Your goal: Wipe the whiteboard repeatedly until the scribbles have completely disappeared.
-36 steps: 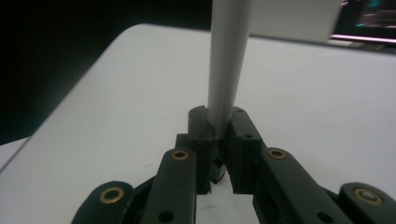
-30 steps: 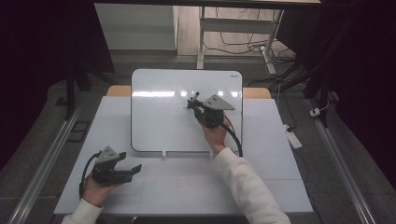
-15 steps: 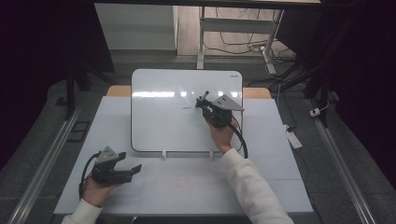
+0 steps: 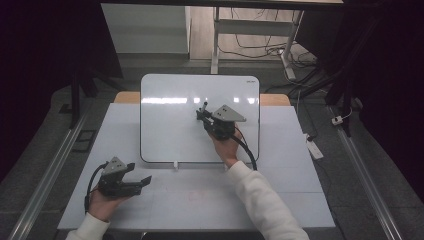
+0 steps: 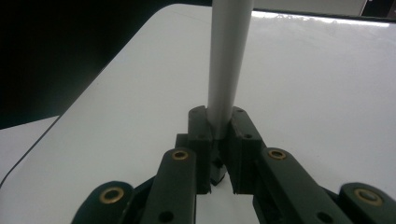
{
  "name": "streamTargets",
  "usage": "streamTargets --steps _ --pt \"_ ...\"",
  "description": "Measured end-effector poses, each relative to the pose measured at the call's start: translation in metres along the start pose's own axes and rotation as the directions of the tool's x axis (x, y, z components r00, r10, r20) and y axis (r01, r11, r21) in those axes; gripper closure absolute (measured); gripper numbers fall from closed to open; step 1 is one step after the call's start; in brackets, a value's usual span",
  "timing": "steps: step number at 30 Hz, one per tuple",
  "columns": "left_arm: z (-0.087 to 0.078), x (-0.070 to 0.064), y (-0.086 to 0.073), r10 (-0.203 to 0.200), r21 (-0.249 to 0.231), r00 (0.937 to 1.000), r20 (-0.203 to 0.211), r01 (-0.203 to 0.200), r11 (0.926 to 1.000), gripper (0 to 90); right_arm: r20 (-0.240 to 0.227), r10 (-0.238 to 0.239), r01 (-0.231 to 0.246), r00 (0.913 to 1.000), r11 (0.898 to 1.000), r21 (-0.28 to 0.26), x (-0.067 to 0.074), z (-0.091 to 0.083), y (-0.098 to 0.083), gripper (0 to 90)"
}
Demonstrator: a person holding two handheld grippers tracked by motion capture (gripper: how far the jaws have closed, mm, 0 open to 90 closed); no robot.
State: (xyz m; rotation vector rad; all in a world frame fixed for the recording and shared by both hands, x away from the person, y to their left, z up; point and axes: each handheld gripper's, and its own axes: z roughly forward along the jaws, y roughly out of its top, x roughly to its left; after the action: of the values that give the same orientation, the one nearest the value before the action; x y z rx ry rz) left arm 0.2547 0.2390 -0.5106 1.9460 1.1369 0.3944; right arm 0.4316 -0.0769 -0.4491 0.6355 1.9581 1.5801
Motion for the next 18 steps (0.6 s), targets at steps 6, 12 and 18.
streamTargets --steps 6,12,18 --pt "-0.001 0.000 0.000 -0.002 -0.004 1.0000 0.000 0.002 1.0000 18.6 0.058 0.023 -0.022 0.9980 1.000 -0.020 -0.016 -0.010 0.003 81.0" --pt "-0.001 0.000 0.000 -0.002 -0.004 1.0000 -0.003 0.002 1.0000 18.6 0.012 0.009 -0.009 0.9999 1.000 -0.017 0.003 0.004 0.000 80.9" --pt "-0.001 0.001 0.000 -0.002 -0.004 1.0000 0.001 0.002 1.0000 18.5 0.052 -0.014 0.014 0.9986 1.000 -0.004 -0.008 -0.009 0.001 81.0"
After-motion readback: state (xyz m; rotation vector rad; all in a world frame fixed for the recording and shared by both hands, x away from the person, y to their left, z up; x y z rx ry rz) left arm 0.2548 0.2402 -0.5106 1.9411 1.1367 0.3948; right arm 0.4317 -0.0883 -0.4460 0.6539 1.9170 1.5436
